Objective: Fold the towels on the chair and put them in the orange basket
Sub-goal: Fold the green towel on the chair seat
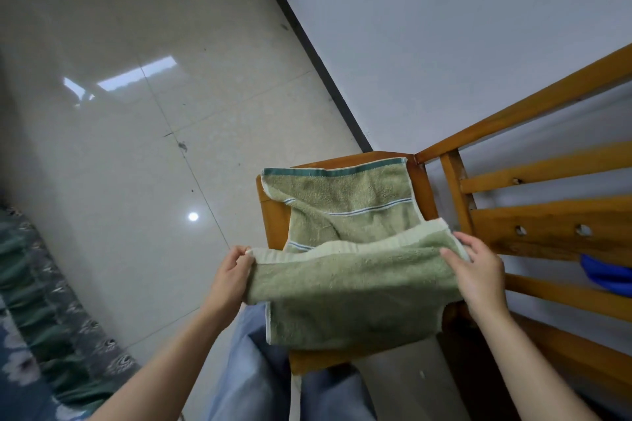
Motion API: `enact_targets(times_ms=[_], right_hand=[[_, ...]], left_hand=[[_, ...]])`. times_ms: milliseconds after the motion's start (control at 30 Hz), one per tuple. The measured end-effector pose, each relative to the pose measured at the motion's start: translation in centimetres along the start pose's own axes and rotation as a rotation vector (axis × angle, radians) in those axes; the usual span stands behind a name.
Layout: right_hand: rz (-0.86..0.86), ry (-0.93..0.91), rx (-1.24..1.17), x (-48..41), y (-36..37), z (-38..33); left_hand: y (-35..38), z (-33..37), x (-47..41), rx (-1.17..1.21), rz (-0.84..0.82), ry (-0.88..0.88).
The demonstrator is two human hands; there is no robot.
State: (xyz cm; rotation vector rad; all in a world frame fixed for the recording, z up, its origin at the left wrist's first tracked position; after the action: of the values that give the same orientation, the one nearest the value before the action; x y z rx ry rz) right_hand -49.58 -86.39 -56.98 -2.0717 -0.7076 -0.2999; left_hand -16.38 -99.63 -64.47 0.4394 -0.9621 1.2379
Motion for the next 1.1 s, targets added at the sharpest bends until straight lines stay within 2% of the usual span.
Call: enact_targets(times_ms=[67, 167, 267, 500, 667, 833, 967, 1100], right_hand=[[-0.056, -0.015, 0.051, 1.0, -0.2, 0.6], [-0.108, -0.065, 0.062, 1.8, -0.1, 1.1], [-0.028, -0.165, 0.019, 1.8, -0.5, -0.2], [0.227, -0.279, -0.192, 0.9, -2.1, -4.7], [0.273, -0.251, -0.194, -2.8, -0.2, -6.6], [0.211, -0.158, 0.019, -8.5, 4.7, -5.7], [0.157, -0.106, 0.283, -11.9, 7.7, -3.7], [0.123, -0.088, 0.419, -13.7, 9.4, -2.3]], left_hand=[[-0.5, -0.5, 1.7, 0.09, -0.08, -0.037], [-0.7, -1.3, 3.2, 0.065, -0.114, -0.033], [-0.8, 0.3, 4.0, 0.018, -0.028, 0.079], [-0.6, 7.5, 5.5, 0.223, 0.173, 0.372], [0.7, 10.9, 2.0, 0.255, 0.295, 0.412], [2.6, 10.4, -4.6, 0.114, 0.31, 0.309], [3.4, 8.8, -8.9, -0.092, 0.316, 0.24], [4.0, 8.3, -11.1, -0.322, 0.351, 0.201]])
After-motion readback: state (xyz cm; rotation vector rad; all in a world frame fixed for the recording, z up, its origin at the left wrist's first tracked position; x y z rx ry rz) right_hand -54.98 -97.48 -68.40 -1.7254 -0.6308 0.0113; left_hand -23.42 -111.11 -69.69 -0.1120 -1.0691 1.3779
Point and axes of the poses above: each hand's wrist, its own x-axis away from the middle knuckle, its own y-axis out of the palm, z = x × y, the point moved 5 cm from there along -x, towards the middle knuckle, and after that the axes turned 4 degrees about z, right-handed, at the moved point
